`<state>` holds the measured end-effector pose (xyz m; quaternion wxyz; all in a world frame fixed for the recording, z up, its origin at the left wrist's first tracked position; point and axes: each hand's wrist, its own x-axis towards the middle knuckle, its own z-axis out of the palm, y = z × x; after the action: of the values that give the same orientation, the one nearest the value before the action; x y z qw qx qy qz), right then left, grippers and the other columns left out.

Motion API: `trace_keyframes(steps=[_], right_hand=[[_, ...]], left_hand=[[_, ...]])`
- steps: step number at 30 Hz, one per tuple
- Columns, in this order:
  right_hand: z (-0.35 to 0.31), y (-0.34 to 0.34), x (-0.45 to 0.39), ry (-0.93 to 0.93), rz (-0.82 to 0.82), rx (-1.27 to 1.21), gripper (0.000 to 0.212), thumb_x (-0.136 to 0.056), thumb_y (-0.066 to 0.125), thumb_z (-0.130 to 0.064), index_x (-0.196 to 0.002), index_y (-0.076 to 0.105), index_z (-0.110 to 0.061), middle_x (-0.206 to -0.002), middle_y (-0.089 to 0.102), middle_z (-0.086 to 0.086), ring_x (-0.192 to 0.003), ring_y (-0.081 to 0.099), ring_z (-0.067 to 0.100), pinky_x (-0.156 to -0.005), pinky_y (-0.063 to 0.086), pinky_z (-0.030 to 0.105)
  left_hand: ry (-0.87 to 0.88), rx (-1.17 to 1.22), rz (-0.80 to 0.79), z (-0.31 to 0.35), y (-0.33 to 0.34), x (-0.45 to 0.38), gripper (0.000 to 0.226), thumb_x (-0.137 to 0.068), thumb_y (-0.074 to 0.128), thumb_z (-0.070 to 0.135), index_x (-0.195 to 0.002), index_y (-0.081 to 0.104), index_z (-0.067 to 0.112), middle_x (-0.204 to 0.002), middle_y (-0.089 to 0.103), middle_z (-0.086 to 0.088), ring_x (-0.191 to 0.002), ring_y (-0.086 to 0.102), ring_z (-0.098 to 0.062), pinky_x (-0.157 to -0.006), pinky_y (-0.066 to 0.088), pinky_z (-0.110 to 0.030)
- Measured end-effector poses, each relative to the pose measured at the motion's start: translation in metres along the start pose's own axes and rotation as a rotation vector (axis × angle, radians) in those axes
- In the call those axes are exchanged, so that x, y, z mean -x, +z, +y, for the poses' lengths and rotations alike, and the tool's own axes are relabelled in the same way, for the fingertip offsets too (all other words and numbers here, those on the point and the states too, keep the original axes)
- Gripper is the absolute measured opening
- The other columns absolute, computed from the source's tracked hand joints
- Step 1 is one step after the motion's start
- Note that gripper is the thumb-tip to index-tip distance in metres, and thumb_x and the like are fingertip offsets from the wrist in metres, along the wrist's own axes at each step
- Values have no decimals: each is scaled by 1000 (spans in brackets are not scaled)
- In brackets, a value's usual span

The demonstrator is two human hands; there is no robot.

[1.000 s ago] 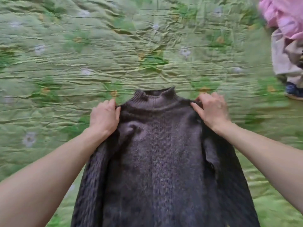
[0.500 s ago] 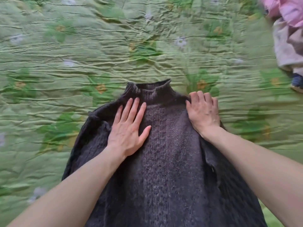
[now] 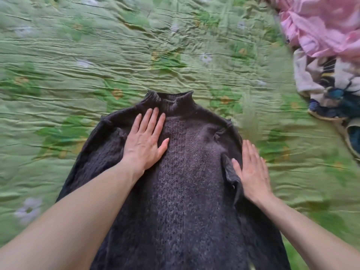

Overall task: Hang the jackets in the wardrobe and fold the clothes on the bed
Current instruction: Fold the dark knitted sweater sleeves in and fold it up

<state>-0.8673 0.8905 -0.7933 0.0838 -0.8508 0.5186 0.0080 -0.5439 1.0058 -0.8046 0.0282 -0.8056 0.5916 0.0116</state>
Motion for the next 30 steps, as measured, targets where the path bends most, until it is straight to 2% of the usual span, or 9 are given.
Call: trace_keyframes(steps=[4,7,10,14,18,21,23,27,30], right_hand=[[7,29,-11,1,27,40,74,-106,23,-54,-158,31,-3,-160,42,17,-143,48,36,-109,45,59],[8,26,-7,-38,17,5,78,-100,29,-53,-159,31,-4,-164,37,15,-149,40,33,-116,39,58],[10,10,3,-57,-5,-157,80,-100,25,-57,-163,23,-9,-170,25,10,-157,25,27,-126,21,45],[28,-8,41,-14,147,-266,57,-100,49,-39,-150,46,-11,-139,59,14,-122,55,35,-105,41,43],[53,-27,63,219,-170,-447,30,-95,65,-48,-106,62,-21,-97,74,6,-93,68,33,-77,52,43],[78,-42,63,153,-460,-642,49,-84,61,-66,-104,66,-22,-99,77,-5,-96,72,18,-89,56,43],[97,-52,56,202,-553,-885,43,-90,66,-56,-114,67,-20,-113,77,-3,-106,73,14,-99,55,45],[136,-77,19,251,-328,-830,21,-92,78,-35,-91,70,-15,-94,79,8,-82,71,19,-82,56,40],[157,-97,-5,300,-246,-950,18,-86,83,-29,-95,74,-16,-86,78,4,-76,69,12,-72,52,25]], left_hand=[[59,7,17,28,-11,10,72,-105,12,54,-167,11,18,-175,9,-7,-162,6,-26,-130,6,-49],[169,135,44,70,-17,31,71,-105,20,54,-165,26,17,-172,22,-7,-160,16,-25,-130,14,-49],[192,211,33,122,-20,44,70,-107,23,53,-165,24,15,-173,20,-5,-161,14,-23,-130,12,-46],[133,225,28,171,-26,33,69,-107,21,49,-166,20,12,-173,17,-5,-161,13,-22,-130,13,-46],[202,134,12,191,-29,19,69,-106,20,47,-164,25,10,-172,22,-8,-160,19,-24,-130,15,-46],[263,102,-19,194,-30,18,69,-107,19,49,-163,28,10,-171,24,-8,-160,20,-24,-129,18,-48],[291,81,-39,193,-31,17,72,-106,18,53,-164,28,12,-171,25,-7,-160,19,-24,-130,17,-49],[356,74,-61,196,-42,11,77,-104,14,60,-166,21,15,-172,18,-4,-160,14,-22,-130,13,-48],[446,78,-18,209,-51,4,74,-105,18,58,-166,19,17,-173,15,-2,-161,13,-22,-130,14,-48]])
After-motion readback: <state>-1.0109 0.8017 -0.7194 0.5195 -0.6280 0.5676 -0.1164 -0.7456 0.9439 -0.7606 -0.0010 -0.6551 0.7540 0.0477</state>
